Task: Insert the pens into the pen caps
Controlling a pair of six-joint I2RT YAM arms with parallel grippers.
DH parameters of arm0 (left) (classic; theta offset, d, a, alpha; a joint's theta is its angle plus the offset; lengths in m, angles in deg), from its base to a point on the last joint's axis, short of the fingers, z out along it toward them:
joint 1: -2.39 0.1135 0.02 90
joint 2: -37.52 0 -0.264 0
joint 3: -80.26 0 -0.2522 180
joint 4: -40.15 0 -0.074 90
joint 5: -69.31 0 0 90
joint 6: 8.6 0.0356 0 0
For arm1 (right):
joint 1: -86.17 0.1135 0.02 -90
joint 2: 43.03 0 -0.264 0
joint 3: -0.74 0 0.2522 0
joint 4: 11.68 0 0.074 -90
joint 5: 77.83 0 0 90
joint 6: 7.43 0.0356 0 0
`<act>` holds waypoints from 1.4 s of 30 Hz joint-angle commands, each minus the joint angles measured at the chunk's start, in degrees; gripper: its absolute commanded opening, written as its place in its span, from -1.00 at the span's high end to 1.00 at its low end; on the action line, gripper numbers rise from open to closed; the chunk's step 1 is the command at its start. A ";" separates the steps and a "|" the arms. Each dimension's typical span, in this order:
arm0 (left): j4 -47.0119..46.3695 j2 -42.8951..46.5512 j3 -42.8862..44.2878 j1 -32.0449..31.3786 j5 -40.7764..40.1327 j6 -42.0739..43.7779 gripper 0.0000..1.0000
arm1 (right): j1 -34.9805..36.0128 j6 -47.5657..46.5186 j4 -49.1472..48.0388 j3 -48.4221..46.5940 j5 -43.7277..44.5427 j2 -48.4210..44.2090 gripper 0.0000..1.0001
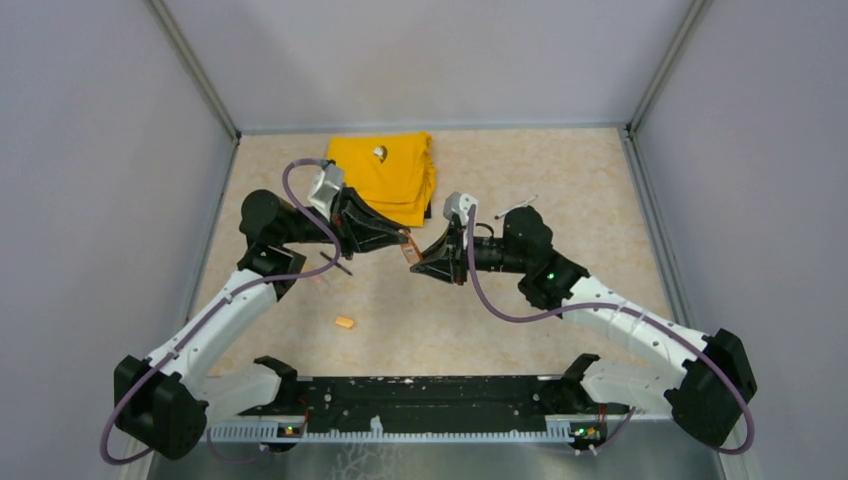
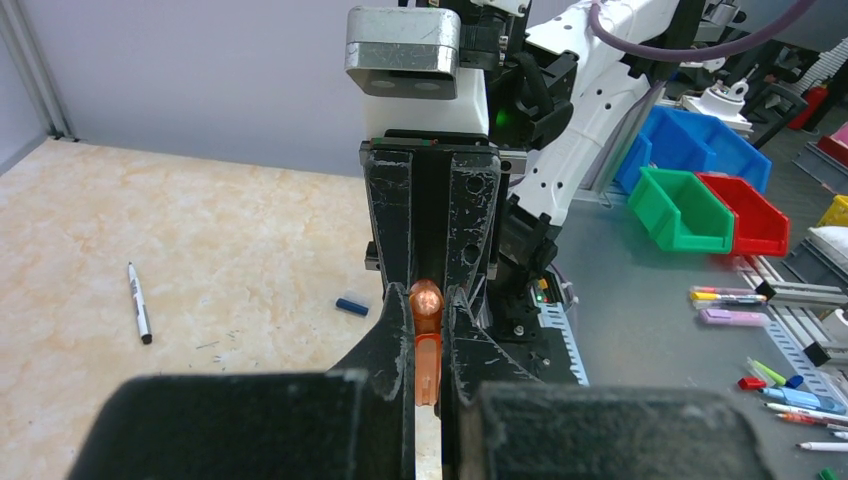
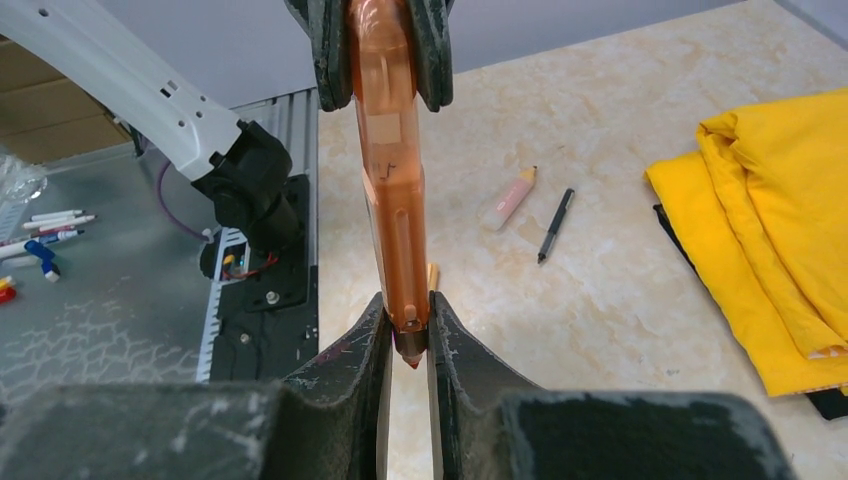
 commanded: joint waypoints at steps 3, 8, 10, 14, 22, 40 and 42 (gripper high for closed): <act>-4.20 2.78 1.15 -0.19 -1.69 -0.58 1.00 | -0.52 -0.64 -1.67 2.34 -0.15 -0.13 1.00; -4.25 3.69 1.17 -0.19 -3.33 -0.18 1.00 | -0.54 -0.04 -2.68 3.63 -0.32 0.64 1.00; -3.66 4.19 1.19 -0.18 -4.37 0.35 1.00 | -0.53 0.01 -2.68 3.58 -0.91 0.96 1.00; -2.25 4.86 1.52 -0.19 -6.37 1.27 1.00 | -0.51 -0.62 -1.19 3.20 -1.09 1.52 1.00; 6.36 5.37 1.33 -0.08 -13.58 4.19 0.95 | -0.56 -1.33 -0.85 1.83 -2.21 0.22 1.00; 14.21 4.12 0.03 -0.10 -22.82 4.68 0.13 | -0.57 1.03 -3.90 2.65 -4.12 -3.13 1.00; 13.64 4.39 -0.03 -0.10 -22.12 4.58 0.01 | -0.59 1.47 -3.60 2.76 -1.60 -3.28 1.00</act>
